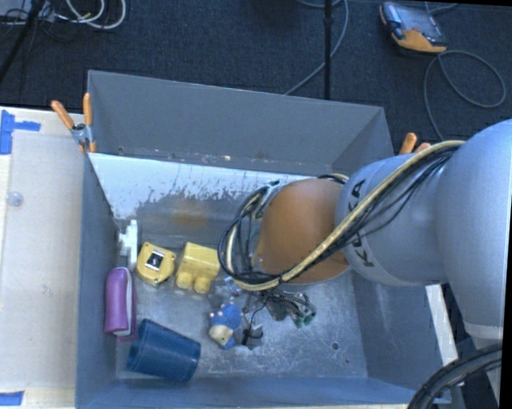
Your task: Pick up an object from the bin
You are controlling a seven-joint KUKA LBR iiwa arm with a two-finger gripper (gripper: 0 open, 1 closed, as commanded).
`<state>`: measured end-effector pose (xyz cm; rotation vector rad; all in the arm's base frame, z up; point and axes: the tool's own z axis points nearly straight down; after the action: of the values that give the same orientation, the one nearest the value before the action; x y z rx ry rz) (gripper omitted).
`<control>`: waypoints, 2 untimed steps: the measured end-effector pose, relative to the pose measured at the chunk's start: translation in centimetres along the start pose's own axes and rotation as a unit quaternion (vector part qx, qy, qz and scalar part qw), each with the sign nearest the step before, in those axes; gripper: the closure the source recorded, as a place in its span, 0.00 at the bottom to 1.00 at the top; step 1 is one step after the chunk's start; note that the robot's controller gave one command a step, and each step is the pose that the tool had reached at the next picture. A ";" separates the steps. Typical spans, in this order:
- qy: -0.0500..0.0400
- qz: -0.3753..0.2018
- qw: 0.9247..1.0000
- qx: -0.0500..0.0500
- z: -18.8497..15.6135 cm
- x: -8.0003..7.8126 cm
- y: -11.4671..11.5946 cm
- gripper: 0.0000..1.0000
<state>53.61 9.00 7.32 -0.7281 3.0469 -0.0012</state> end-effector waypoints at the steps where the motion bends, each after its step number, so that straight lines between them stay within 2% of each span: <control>1: 0.000 0.000 1.000 0.000 0.0 0.0 0.0 1.00; 2: 0.000 0.000 1.000 0.000 0.0 0.0 0.0 1.00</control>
Offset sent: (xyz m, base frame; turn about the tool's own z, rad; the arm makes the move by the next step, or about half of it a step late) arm 0.0000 0.0000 0.0000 0.0000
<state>53.61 9.00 7.32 -0.7270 3.0472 -0.0011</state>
